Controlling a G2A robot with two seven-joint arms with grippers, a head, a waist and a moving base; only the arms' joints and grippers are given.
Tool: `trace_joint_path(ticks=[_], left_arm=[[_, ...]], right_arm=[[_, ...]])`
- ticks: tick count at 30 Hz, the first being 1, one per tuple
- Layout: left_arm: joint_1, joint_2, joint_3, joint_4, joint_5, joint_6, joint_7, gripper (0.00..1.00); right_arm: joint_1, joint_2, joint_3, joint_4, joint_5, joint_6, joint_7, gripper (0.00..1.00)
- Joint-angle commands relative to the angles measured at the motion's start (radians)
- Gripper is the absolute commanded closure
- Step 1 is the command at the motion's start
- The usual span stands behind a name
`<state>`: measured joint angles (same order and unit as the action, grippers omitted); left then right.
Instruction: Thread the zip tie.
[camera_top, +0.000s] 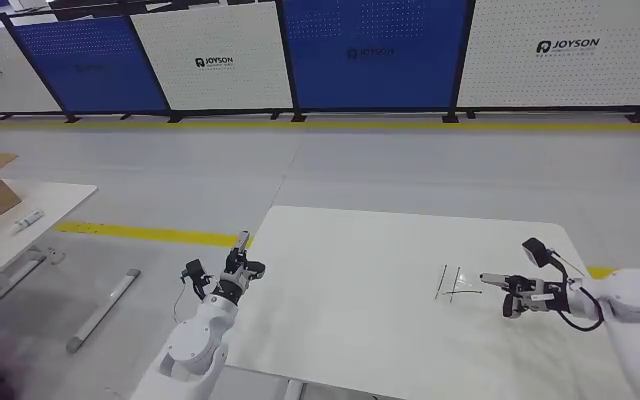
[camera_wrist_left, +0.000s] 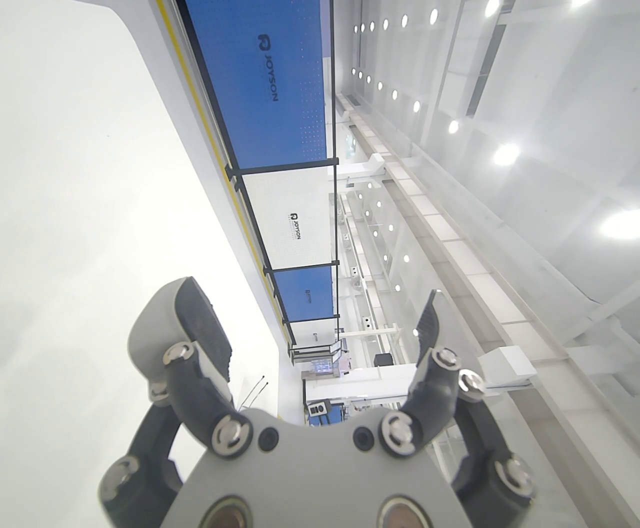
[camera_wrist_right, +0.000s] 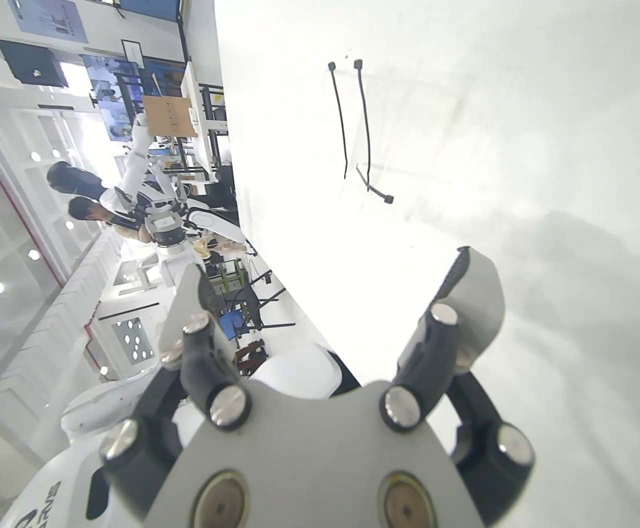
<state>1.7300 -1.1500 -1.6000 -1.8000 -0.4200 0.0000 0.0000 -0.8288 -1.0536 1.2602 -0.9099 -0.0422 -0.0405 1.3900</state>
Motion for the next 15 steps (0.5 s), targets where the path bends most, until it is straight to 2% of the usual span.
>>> trace_joint_path(ticks=[1, 5, 9, 15], left_arm=[[0.000, 0.000, 0.000, 0.000, 0.000, 0.000, 0.000, 0.00], [0.000, 0.000, 0.000, 0.000, 0.000, 0.000, 0.000, 0.00], [0.000, 0.000, 0.000, 0.000, 0.000, 0.000, 0.000, 0.00], [0.000, 0.000, 0.000, 0.000, 0.000, 0.000, 0.000, 0.00]], right_arm=[[0.000, 0.000, 0.000, 0.000, 0.000, 0.000, 0.000, 0.00], [0.000, 0.000, 0.000, 0.000, 0.000, 0.000, 0.000, 0.00], [-0.014, 0.000, -0.025, 0.002, 0.079, -0.031, 0.000, 0.00], [0.051, -0.001, -0.088, 0.088, 0.130, -0.043, 0.000, 0.00]])
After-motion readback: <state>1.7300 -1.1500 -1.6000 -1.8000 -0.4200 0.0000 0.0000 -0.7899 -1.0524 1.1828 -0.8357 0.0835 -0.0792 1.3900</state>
